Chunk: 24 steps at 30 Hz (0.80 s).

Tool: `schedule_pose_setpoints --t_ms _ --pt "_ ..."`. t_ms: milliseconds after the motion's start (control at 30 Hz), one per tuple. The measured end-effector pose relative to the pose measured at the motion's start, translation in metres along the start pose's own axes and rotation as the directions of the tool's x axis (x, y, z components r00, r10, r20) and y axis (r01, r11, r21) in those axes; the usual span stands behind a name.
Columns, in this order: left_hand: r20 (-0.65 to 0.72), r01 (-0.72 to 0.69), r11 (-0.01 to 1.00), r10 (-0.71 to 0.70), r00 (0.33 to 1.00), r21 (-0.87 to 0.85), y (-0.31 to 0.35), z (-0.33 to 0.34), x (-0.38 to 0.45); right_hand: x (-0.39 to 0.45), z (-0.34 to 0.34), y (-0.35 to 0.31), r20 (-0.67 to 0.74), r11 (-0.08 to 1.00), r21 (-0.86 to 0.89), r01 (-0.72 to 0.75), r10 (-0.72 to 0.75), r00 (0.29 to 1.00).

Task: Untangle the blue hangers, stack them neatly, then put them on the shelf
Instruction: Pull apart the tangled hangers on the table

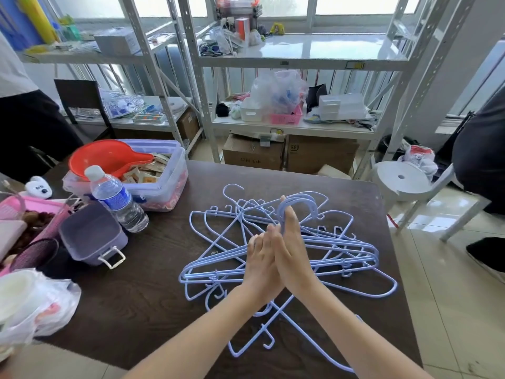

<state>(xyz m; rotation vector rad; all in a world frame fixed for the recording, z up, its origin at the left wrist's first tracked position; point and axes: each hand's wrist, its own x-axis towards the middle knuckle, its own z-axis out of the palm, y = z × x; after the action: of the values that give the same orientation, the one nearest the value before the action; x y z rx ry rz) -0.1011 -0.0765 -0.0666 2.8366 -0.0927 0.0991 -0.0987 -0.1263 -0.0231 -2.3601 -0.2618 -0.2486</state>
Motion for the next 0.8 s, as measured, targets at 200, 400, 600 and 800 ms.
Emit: schedule_pose_setpoints --t_ms 200,400,600,800 --pt "-0.080 -0.080 0.805 0.041 0.996 -0.588 -0.002 -0.033 0.000 0.034 -0.054 -0.004 -0.168 0.945 0.327 0.021 0.037 0.985" --pt "0.024 -0.108 0.670 0.185 0.982 -0.734 -0.007 -0.076 0.036 0.031 -0.068 -0.001 -0.162 0.927 0.374 -0.002 0.068 0.984" --pt "0.118 -0.151 0.715 0.311 0.943 -0.682 -0.020 -0.098 0.056 0.030 -0.075 -0.002 -0.173 0.925 0.378 0.023 0.046 0.984" --pt "0.144 -0.225 0.753 0.391 0.909 -0.619 -0.018 -0.104 0.058 0.028 -0.079 0.001 -0.169 0.925 0.380 0.030 0.037 0.985"
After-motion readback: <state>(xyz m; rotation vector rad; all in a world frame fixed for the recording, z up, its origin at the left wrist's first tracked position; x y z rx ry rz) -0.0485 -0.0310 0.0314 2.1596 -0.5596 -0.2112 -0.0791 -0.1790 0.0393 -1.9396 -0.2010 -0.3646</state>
